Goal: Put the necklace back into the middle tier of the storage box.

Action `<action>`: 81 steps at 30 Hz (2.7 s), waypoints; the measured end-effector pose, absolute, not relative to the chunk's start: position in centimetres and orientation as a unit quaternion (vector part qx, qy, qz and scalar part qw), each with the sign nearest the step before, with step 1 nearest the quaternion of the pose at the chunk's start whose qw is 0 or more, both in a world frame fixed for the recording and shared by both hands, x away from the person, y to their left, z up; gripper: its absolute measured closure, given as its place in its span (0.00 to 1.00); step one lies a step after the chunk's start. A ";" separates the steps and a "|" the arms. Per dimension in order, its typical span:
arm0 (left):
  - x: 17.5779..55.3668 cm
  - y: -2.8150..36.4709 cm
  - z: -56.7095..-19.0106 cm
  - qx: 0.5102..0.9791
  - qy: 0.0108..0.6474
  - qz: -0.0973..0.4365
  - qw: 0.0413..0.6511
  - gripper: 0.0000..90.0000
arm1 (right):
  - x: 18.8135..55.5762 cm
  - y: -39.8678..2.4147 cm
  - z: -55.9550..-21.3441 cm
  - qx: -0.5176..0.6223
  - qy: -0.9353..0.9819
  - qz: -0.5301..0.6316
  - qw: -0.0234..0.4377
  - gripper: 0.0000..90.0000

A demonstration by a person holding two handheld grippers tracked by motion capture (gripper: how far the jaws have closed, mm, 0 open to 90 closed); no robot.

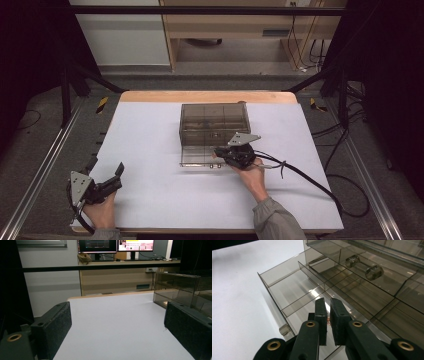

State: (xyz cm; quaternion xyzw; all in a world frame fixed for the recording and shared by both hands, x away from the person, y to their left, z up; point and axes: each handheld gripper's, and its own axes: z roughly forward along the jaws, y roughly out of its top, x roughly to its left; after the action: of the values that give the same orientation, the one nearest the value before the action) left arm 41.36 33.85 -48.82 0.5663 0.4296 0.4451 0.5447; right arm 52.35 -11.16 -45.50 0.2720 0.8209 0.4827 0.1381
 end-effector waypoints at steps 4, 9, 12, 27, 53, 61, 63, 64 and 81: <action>41.4 33.8 -48.8 0.566 0.430 0.445 0.545 0.08 | 52.2 -11.2 -45.3 0.271 0.819 0.486 0.141 0.93; 41.4 33.8 -48.8 0.566 0.429 0.445 0.545 0.08 | 52.1 -11.4 -44.7 0.269 0.813 0.495 0.144 0.91; 41.4 33.8 -48.8 0.566 0.429 0.445 0.545 0.08 | 51.9 -11.6 -44.4 0.267 0.811 0.499 0.146 0.90; 41.4 33.8 -48.8 0.566 0.429 0.445 0.545 0.08 | 51.2 -12.4 -42.7 0.258 0.804 0.513 0.154 0.72; 41.3 33.8 -48.8 0.567 0.428 0.446 0.544 0.08 | 49.1 -15.9 -39.5 0.274 0.783 0.513 0.219 0.10; 41.3 33.8 -48.8 0.567 0.428 0.446 0.544 0.08 | 48.5 -18.0 -39.1 0.287 0.767 0.520 0.243 0.08; 41.4 33.8 -48.8 0.567 0.428 0.446 0.544 0.08 | 48.3 -18.8 -39.0 0.295 0.759 0.527 0.245 0.08; 41.4 33.8 -48.8 0.567 0.428 0.446 0.543 0.08 | 48.2 -19.2 -39.0 0.298 0.753 0.531 0.248 0.08; 41.4 33.8 -48.8 0.568 0.427 0.447 0.542 0.08 | 46.0 -27.1 -40.3 0.371 0.691 0.560 0.266 0.08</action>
State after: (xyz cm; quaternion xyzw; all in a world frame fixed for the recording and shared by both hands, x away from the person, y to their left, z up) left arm 41.35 33.75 -48.82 0.5683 0.4275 0.4475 0.5422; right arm 46.02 -27.07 -40.28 0.3707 0.6913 0.5601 0.2664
